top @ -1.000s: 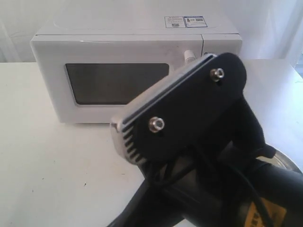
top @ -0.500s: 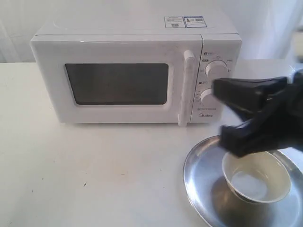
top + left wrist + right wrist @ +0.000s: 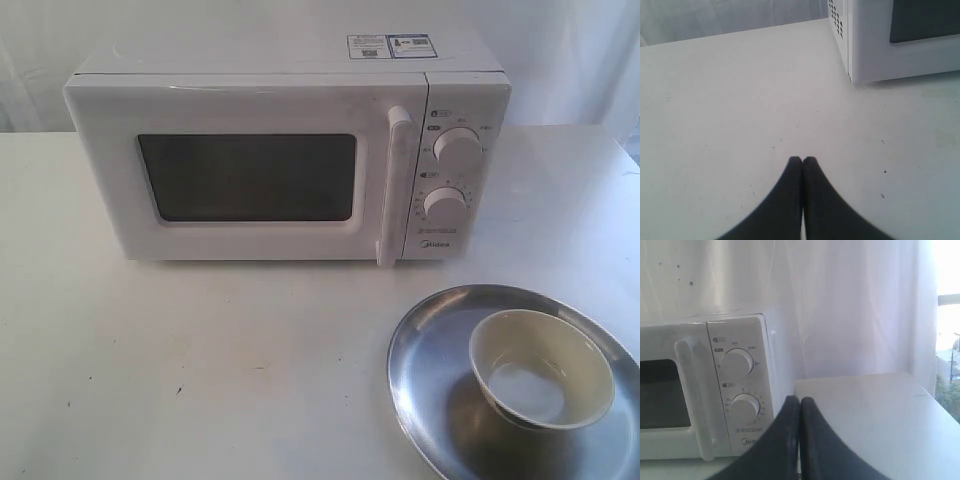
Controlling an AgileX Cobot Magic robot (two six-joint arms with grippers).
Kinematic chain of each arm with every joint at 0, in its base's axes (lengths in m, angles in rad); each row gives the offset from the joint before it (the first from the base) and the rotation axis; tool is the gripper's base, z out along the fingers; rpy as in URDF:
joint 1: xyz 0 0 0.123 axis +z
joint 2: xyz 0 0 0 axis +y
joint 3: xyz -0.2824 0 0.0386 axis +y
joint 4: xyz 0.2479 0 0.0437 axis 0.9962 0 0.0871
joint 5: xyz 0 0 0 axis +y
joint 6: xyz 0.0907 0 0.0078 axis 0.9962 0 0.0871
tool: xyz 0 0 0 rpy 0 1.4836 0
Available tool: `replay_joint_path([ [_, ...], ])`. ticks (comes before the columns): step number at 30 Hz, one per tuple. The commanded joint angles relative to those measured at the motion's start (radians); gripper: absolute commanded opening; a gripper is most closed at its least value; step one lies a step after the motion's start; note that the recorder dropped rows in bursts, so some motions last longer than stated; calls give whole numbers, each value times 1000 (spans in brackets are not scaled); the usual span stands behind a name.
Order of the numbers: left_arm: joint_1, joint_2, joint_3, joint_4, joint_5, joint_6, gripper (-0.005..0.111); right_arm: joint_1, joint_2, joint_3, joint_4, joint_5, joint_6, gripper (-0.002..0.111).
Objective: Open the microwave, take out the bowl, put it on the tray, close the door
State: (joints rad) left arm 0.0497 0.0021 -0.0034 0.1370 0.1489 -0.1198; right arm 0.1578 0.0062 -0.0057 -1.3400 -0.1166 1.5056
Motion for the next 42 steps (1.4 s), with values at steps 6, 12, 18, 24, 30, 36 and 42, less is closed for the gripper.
replay_joint_path([
  [6, -2, -2, 3, -2, 0, -5, 0, -13, -6, 6, -31, -13, -34, 0],
  [12, -2, -2, 3, -2, 0, -5, 0, -13, -6, 6, 556, 178, -669, 0],
  [18, -2, -2, 3, -2, 0, -5, 0, -13, -6, 6, 1261, 223, -1471, 0],
  [24, -2, -2, 3, -2, 0, -5, 0, -38, -6, 6, 1349, 195, -1524, 0],
  [30, -2, -2, 3, -2, 0, -5, 0, -79, -6, 6, 1377, 213, -1524, 0],
  [36, -2, -2, 3, -2, 0, -5, 0, -79, -6, 6, 1377, 227, -1528, 0],
  [42, -2, -2, 3, -2, 0, -5, 0, -79, -6, 6, 1377, 236, -1528, 0],
])
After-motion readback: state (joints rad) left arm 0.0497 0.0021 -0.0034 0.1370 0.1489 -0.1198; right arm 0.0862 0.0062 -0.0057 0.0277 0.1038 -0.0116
